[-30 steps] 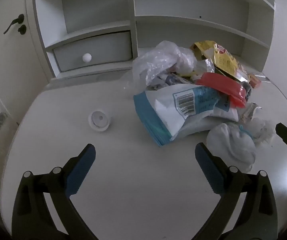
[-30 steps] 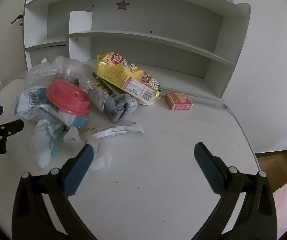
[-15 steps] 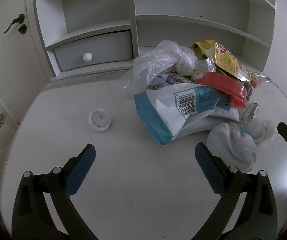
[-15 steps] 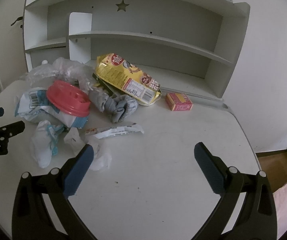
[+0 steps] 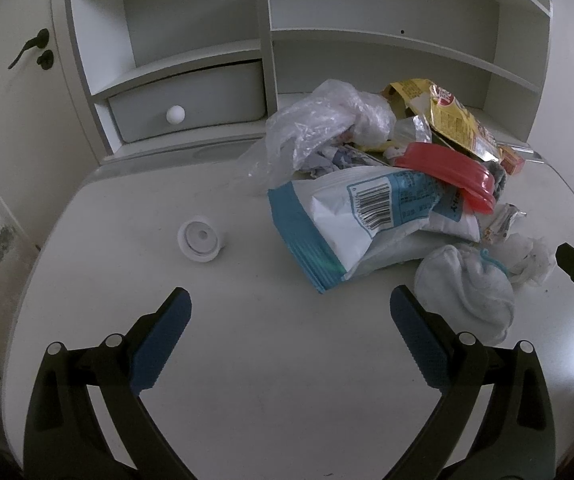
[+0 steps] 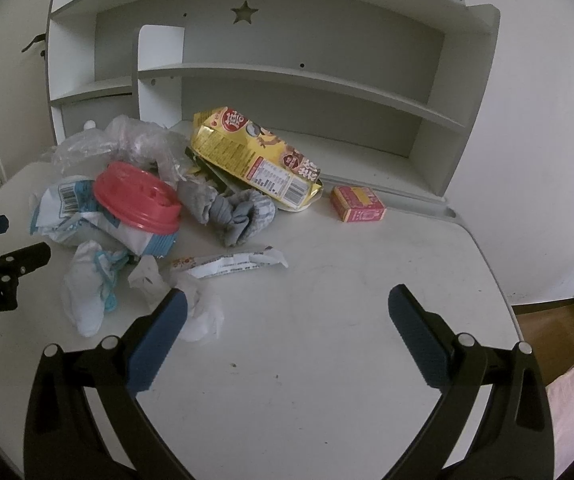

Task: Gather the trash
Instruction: 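Move both grippers toward the trash pile on the desk, then grasp white tissue with left gripper while right gripper grasps crumpled white paper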

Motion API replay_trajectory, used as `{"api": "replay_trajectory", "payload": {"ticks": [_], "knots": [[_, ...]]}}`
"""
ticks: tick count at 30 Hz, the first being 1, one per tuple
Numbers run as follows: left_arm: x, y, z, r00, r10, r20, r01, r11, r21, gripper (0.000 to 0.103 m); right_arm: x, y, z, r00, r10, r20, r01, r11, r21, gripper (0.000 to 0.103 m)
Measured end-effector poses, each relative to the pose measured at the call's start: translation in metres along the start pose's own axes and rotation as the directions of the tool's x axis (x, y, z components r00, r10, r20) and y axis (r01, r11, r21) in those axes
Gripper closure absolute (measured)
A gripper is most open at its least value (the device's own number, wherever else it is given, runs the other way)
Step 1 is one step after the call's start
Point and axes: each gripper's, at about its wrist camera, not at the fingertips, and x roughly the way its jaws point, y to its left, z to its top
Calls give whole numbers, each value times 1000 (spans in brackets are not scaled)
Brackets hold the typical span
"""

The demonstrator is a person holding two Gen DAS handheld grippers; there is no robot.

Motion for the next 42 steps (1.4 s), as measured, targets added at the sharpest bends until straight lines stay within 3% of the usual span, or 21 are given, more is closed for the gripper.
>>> {"api": "replay_trajectory", "payload": {"ticks": [17,22,25,29,31,33,39,41,42], "knots": [[4,4,0,1000,-18,-11,18,1000,-13,6,1,0,1,1000,5,-11,-5,1000,-2,6],[-10,24,-3,993,-117,-26,114,987,-110,6,-2,-3,0,994,112,16,-111,994,-22,6],[-32,14,-4,990,-140,-4,139,988,-60,6,-3,-3,3,991,132,24,-129,987,-98,6],[-30,-27,-5,975,-218,-50,219,976,15,7,9,-4,11,969,231,-84,-243,953,-182,6],[-21,-45,-4,964,-253,-82,256,966,25,11,10,-1,12,964,254,-75,-264,943,-200,13],[-14,-59,-4,955,-275,-108,280,959,34,25,14,1,11,954,278,-108,-296,929,-221,19],[9,-74,3,948,-281,-152,287,958,22,30,31,12,11,930,315,-188,-360,881,-306,31],[15,-72,4,946,-282,-160,289,957,18,45,37,17,13,914,344,-215,-398,863,-311,50],[15,-71,5,945,-284,-163,291,957,21,60,43,22,14,905,358,-231,-418,853,-313,69]]}}
